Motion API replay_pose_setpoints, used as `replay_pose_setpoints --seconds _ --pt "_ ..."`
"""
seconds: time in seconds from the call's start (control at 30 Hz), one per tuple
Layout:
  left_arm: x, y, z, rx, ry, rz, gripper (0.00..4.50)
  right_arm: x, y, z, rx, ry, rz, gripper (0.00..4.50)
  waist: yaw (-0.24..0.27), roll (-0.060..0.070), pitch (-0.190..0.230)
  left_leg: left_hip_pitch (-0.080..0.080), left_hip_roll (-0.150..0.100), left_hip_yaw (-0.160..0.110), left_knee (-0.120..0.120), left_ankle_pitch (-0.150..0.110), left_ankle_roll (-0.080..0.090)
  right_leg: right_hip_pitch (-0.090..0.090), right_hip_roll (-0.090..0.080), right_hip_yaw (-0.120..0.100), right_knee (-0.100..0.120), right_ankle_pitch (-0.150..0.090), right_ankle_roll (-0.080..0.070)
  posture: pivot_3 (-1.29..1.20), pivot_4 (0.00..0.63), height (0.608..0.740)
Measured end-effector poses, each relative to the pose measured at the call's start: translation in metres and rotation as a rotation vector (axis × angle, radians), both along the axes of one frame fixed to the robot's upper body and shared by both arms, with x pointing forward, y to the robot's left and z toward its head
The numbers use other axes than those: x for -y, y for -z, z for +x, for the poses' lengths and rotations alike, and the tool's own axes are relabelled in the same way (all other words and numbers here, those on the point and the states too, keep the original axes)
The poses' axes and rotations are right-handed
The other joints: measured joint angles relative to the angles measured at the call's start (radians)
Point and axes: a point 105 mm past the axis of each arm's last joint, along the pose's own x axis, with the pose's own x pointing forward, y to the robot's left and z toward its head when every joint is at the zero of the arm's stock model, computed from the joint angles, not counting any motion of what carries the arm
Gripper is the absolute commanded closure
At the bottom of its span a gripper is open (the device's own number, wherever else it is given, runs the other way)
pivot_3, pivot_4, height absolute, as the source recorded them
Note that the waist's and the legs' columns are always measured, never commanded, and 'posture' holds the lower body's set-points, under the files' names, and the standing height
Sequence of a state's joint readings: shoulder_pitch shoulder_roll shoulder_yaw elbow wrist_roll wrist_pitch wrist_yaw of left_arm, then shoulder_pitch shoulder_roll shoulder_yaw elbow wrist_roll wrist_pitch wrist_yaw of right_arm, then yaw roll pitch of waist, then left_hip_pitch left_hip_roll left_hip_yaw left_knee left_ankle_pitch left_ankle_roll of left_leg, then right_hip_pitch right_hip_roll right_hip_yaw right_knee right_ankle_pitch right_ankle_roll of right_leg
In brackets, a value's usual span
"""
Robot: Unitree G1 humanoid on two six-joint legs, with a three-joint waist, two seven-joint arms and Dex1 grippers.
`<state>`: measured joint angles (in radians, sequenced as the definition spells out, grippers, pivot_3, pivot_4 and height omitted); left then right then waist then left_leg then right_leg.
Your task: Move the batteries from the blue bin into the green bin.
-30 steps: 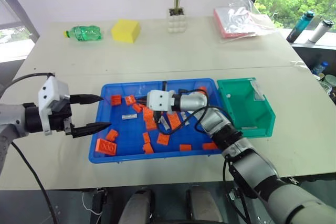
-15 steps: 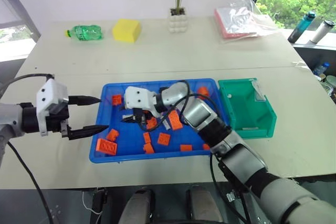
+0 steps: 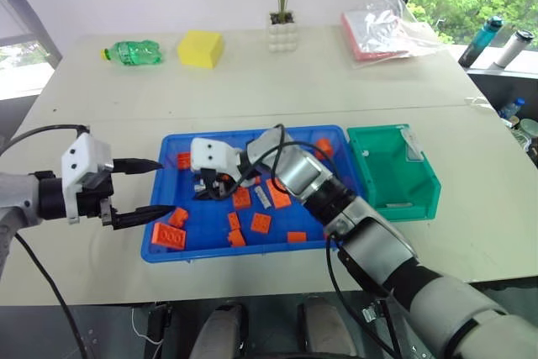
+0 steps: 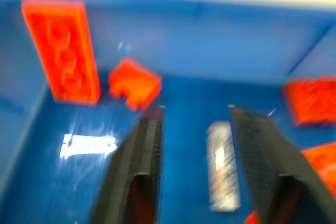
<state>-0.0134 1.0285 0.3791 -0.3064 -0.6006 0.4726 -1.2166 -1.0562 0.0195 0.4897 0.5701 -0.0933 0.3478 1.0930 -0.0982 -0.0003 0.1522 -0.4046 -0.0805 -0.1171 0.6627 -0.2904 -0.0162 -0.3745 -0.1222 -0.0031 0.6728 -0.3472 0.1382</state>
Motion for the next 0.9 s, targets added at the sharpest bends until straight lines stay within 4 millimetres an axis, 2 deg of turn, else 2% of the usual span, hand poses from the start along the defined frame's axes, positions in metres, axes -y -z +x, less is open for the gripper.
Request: replay_pose_setpoints --seconds 0.07,0.2,0.47,0.57,0.6,0.63,0.77,0.83,0.9 --pt "0.0 0.0 0.0 0.001 -0.002 -0.003 0.0 0.0 0.004 0.003 -0.004 0.022 -0.005 0.02 0.002 0.0 0.0 0.0 0.0 0.0 0.0 0.0 0.0 0.0 0.0 0.0 0.0 0.0 0.0 0.0 0.15 0.727" --pt "0.001 -0.001 0.001 0.009 -0.006 -0.006 0.0 0.005 0.018 0.009 -0.033 0.064 -0.038 0.02 0.0 0.0 0.0 0.0 0.0 0.0 0.0 0.0 0.0 0.0 0.0 0.0 0.0 0.0 0.0 0.0 0.15 0.727" --pt "0.002 -0.007 0.004 0.038 -0.004 -0.007 0.0 0.005 0.026 0.01 -0.016 0.068 -0.055 0.02 -0.004 0.0 0.0 0.0 0.0 0.0 0.0 0.0 0.0 -0.001 0.0 0.0 0.001 0.0 0.0 0.0 0.15 0.727" --pt "0.002 -0.008 0.005 0.04 -0.005 -0.007 0.0 0.009 0.041 0.008 -0.023 0.061 -0.091 0.86 -0.003 0.0 0.0 0.0 0.0 0.0 0.0 0.0 0.0 0.0 0.0 0.0 0.001 0.0 0.0 0.0 0.15 0.727" --pt "0.002 -0.008 0.005 0.041 -0.004 -0.007 0.0 0.008 0.042 0.007 -0.021 0.053 -0.091 1.45 -0.003 0.0 0.0 0.0 0.0 0.0 0.0 0.0 0.0 0.0 0.0 0.0 0.001 0.0 0.0 0.0 0.15 0.727" --pt "0.003 -0.009 0.005 0.044 -0.003 -0.007 0.0 0.008 0.042 0.006 -0.017 0.046 -0.092 1.85 -0.003 0.0 0.0 0.0 0.0 0.0 0.0 0.0 0.0 0.0 0.0 0.0 0.001 0.0 0.0 0.0 0.15 0.727" --pt "0.004 -0.013 0.007 0.062 0.002 -0.007 0.0 0.005 0.042 0.006 0.01 0.038 -0.093 1.85 -0.004 0.0 0.0 0.0 0.0 0.0 0.0 0.0 0.0 0.0 0.0 0.0 0.001 0.0 0.0 0.0 0.15 0.727" --pt "0.005 -0.014 0.007 0.068 0.004 -0.007 0.0 0.003 0.042 0.006 0.007 0.039 -0.087 2.31 -0.005 0.0 0.0 0.001 0.0 0.0 0.0 0.0 0.0 0.0 0.0 0.0 0.002 0.0 0.0 0.0 0.15 0.727" --pt "0.005 -0.015 0.008 0.07 0.005 -0.007 0.0 0.003 0.041 0.006 0.001 0.047 -0.08 3.09 -0.005 0.0 0.0 0.001 0.0 0.0 0.0 0.0 0.0 0.0 0.0 0.0 0.003 0.0 0.0 0.0 0.15 0.727"
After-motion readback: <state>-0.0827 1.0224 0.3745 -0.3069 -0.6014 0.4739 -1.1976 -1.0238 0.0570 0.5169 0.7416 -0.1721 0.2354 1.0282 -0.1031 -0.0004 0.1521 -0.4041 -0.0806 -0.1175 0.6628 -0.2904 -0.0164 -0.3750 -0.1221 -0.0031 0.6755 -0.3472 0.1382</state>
